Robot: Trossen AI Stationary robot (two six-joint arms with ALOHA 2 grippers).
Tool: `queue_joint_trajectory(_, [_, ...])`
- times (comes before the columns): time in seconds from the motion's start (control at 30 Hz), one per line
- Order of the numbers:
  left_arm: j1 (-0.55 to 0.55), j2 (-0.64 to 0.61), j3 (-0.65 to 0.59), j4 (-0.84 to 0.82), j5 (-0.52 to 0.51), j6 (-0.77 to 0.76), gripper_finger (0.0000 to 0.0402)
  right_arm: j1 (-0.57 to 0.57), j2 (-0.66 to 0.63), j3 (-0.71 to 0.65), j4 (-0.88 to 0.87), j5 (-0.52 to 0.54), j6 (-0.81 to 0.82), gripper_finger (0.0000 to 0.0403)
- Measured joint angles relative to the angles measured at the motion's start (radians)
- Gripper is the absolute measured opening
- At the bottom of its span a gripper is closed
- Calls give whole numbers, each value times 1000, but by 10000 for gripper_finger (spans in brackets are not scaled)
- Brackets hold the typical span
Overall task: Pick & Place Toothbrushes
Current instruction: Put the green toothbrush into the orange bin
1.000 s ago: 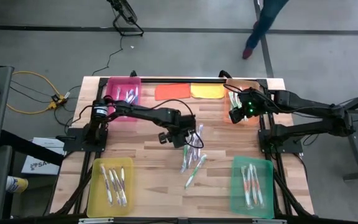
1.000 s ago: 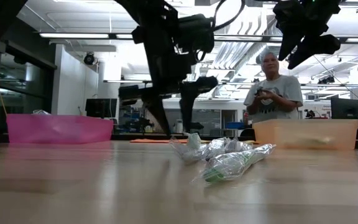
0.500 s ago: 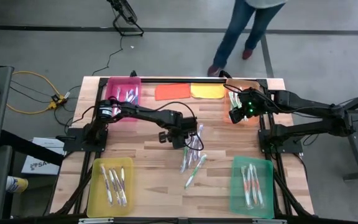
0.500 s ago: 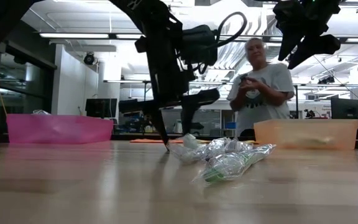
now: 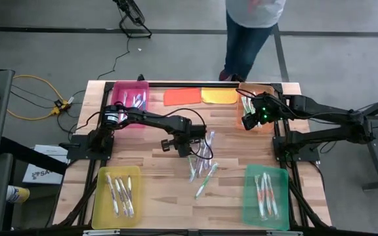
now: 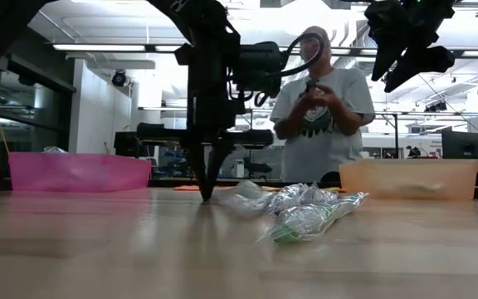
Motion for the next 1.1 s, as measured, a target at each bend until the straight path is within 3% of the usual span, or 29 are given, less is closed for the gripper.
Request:
queue_joint_trajectory(0.37, [37, -24, -7, -90, 48, -83, 0, 54, 0, 0, 0, 11, -2, 181])
queue_joint_trajectory(0.73, [138, -34, -5, -92, 168, -104, 0, 209, 0, 0, -28, 223, 44, 181])
queue_joint_trajectory(1.1, [136, -34, -5, -162, 166, -77, 0, 245, -35, -1, -31, 231, 35, 181])
